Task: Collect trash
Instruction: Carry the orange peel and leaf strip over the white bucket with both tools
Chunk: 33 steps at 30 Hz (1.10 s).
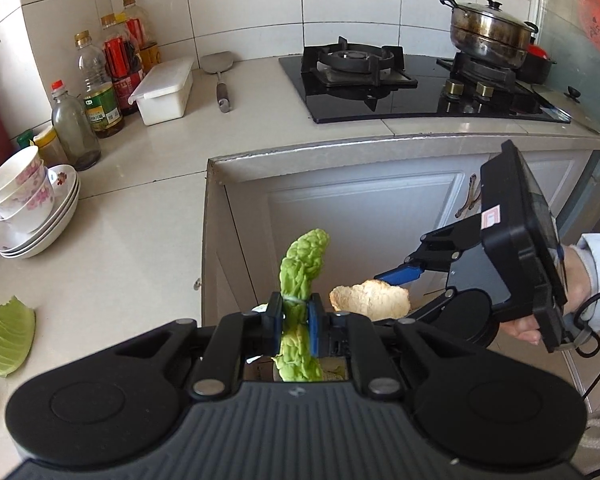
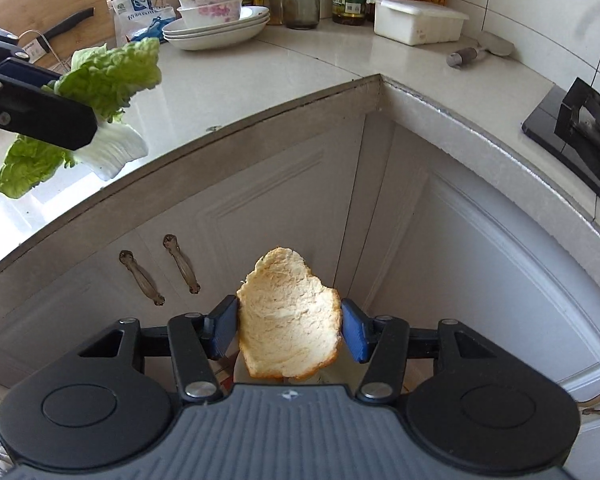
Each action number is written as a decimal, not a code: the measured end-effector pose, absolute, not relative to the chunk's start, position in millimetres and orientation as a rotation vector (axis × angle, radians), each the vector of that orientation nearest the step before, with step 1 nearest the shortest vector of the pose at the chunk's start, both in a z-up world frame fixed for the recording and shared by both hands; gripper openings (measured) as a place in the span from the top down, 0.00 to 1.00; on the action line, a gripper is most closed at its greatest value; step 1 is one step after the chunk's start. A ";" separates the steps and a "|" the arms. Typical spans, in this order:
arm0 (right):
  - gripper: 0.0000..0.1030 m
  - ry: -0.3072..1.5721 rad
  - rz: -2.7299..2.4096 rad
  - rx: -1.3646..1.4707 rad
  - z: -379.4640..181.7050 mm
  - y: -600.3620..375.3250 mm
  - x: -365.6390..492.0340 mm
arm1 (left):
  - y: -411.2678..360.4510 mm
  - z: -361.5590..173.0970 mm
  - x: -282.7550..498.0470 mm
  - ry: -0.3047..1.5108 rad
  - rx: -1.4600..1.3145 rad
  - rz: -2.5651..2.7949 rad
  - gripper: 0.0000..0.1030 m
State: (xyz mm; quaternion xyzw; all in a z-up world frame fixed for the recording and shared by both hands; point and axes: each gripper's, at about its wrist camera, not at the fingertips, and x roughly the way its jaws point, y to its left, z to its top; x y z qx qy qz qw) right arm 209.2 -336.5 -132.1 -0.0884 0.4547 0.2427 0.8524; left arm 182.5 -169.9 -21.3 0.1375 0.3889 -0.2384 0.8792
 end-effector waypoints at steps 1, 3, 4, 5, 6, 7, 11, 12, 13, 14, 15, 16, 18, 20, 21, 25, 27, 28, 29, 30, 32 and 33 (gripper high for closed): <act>0.35 0.966 0.518 -0.179 -135.2 -336.9 210.6 | -172.0 -21.7 183.5 0.812 0.288 -0.494 0.90; 0.24 0.977 0.517 -0.172 -139.0 -337.8 212.3 | -175.1 -22.6 185.1 0.814 0.288 -0.489 0.90; 0.20 0.976 0.516 -0.169 -139.2 -338.9 211.9 | -176.3 -23.2 185.6 0.815 0.287 -0.487 0.90; 0.14 0.972 0.514 -0.165 -139.0 -340.5 211.2 | -177.5 -23.7 186.4 0.817 0.285 -0.486 0.90; 0.10 0.969 0.509 -0.159 -138.2 -342.3 209.2 | -178.7 -24.5 187.2 0.818 0.283 -0.485 0.90; 0.08 0.967 0.505 -0.152 -137.6 -344.5 207.6 | -179.7 -25.2 187.9 0.819 0.281 -0.484 0.90; 0.02 0.970 0.471 -0.130 -135.1 -355.6 201.8 | -186.4 -30.7 193.3 0.828 0.269 -0.487 0.90; 0.02 0.969 0.459 -0.128 -134.7 -358.6 199.4 | -188.5 -32.1 194.6 0.830 0.264 -0.490 0.90; 0.02 0.968 0.450 -0.128 -134.4 -361.0 197.2 | -190.8 -33.7 196.1 0.832 0.261 -0.492 0.90; 0.01 0.967 0.440 -0.128 -134.6 -363.4 195.5 | -193.9 -35.9 197.6 0.835 0.255 -0.492 0.90; 0.00 0.965 0.429 -0.130 -134.6 -365.7 192.7 | -196.3 -37.8 198.9 0.838 0.250 -0.495 0.90; 0.00 0.962 0.421 -0.132 -134.6 -367.4 189.9 | -199.7 -40.4 200.5 0.842 0.243 -0.497 0.90; 0.00 0.962 0.407 -0.139 -135.5 -370.3 183.1 | -207.1 -47.4 204.4 0.859 0.219 -0.500 0.90; 0.00 0.960 0.394 -0.145 -136.9 -373.0 176.4 | -214.6 -54.8 207.8 0.873 0.205 -0.509 0.90; 0.00 0.959 0.391 -0.149 -138.0 -374.3 171.9 | -219.5 -60.3 209.4 0.884 0.198 -0.509 0.90; 0.00 0.951 0.379 -0.157 -144.8 -380.6 159.9 | -236.9 -84.0 216.5 0.939 0.173 -0.521 0.90; 0.00 0.952 0.368 -0.158 -149.0 -383.1 155.3 | -245.7 -98.8 219.2 0.968 0.162 -0.522 0.90; 0.00 0.952 0.361 -0.159 -151.3 -384.1 153.3 | -251.0 -107.2 220.1 0.984 0.164 -0.523 0.90; 0.00 0.954 0.356 -0.159 -153.6 -385.6 151.9 | -255.7 -115.0 220.7 0.994 0.166 -0.525 0.90; 0.00 0.956 0.351 -0.156 -155.9 -387.7 150.4 | -259.1 -121.9 221.6 1.004 0.167 -0.524 0.90; 0.00 0.959 0.342 -0.147 -159.9 -391.9 148.1 | -266.5 -139.7 225.6 1.044 0.158 -0.518 0.90; 0.00 0.962 0.336 -0.144 -162.1 -394.3 146.9 | -269.1 -148.2 227.6 1.055 0.156 -0.508 0.90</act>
